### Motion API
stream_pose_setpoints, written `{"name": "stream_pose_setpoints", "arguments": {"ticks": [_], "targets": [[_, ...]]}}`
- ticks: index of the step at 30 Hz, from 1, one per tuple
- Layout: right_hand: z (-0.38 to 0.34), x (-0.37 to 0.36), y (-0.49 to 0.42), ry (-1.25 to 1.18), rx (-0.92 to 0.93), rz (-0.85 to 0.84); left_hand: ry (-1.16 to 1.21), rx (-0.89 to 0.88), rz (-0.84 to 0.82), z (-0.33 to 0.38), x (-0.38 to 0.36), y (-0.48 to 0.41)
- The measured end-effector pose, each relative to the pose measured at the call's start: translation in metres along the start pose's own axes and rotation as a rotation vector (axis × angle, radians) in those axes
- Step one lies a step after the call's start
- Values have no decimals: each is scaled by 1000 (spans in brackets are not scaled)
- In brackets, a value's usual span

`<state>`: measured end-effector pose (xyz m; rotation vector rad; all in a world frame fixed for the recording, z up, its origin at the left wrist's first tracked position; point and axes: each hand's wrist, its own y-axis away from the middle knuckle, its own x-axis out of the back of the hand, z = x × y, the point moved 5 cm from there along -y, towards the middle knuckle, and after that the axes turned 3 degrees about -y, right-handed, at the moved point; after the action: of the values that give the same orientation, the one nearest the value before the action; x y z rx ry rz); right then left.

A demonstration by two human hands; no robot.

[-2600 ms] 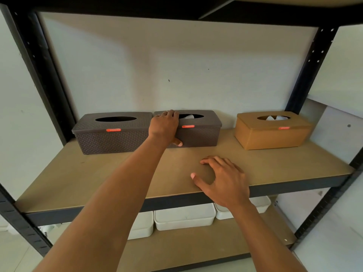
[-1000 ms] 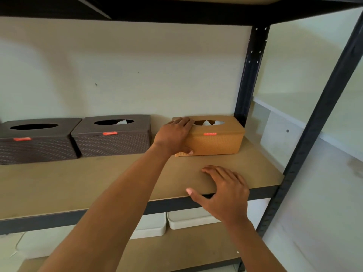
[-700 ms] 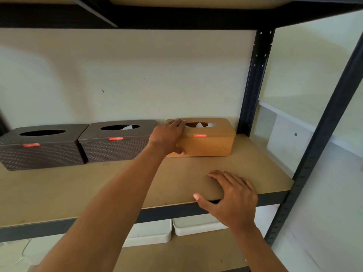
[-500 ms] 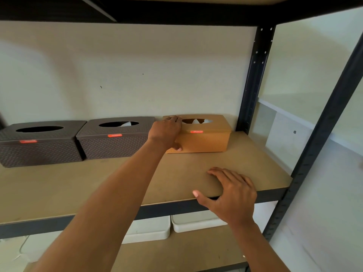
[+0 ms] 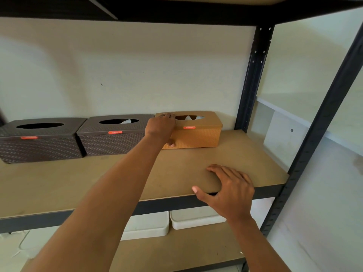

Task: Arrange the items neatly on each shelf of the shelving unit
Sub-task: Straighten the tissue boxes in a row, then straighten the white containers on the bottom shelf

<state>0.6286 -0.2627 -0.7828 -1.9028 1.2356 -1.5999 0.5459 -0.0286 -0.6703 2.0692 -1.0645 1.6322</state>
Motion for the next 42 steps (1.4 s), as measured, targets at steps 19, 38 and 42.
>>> {"name": "stream_pose_setpoints", "arguments": {"ticks": [19,38,42], "targets": [[-6,8,2,-89,8,-133,633,-140,361,31,2,163],[82,-173,183,-133,-39,-829,693,-148,-312,160,-347,251],[94,-208,198,-72,-23,-772,597,-189,-320,164,-411,255]]}}
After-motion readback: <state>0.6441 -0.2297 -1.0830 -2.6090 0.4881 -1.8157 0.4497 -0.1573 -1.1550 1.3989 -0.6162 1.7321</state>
